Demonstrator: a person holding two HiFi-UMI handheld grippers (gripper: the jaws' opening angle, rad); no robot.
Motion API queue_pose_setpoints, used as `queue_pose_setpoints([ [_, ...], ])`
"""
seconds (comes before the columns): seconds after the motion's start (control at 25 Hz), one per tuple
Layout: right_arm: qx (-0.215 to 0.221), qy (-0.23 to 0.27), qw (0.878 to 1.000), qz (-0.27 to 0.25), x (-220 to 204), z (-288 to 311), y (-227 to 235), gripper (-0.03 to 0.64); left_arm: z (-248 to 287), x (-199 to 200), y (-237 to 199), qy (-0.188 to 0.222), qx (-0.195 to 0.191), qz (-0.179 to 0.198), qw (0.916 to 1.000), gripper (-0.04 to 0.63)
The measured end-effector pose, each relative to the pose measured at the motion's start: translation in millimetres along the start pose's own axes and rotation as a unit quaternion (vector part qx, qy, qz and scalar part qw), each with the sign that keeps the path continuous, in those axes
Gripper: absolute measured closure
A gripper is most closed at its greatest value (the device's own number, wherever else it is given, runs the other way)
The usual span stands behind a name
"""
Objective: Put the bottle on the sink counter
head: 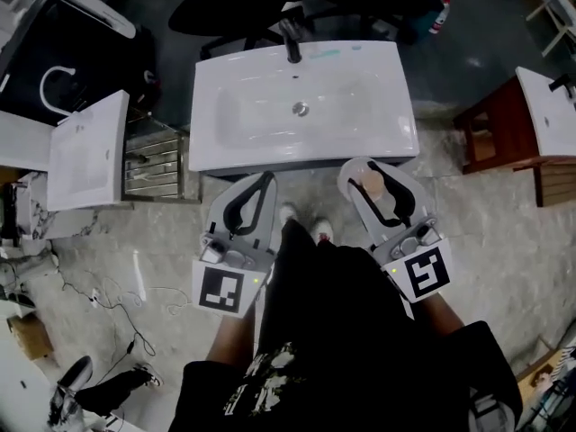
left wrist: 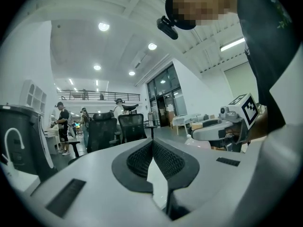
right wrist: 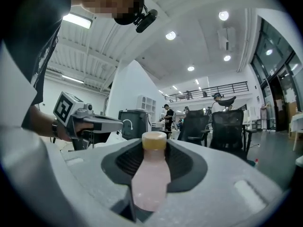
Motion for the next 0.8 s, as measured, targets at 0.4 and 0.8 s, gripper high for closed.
queue_pose_setpoints([
  [0.4,-0.12,-0.023,0.993,0.0,-10,-12,60,0.483,107,6,-1,0.018,-0.122,0.013,0.9923,0.578],
  [0.8,-0.177,-0.038,0.983,0.012,-21,22,121,0.483,197,6,-24,0.024,-0.175,0.002,0.9844,0.578],
])
Point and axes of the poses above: the fingertips, and each gripper's own axes: z forward along the fingers, y to its right, x out of its top, the point moved 10 cm from there along -z, backward along the fingers, and after that the axes turned 1 degree about -x, right-handed, at the moved point
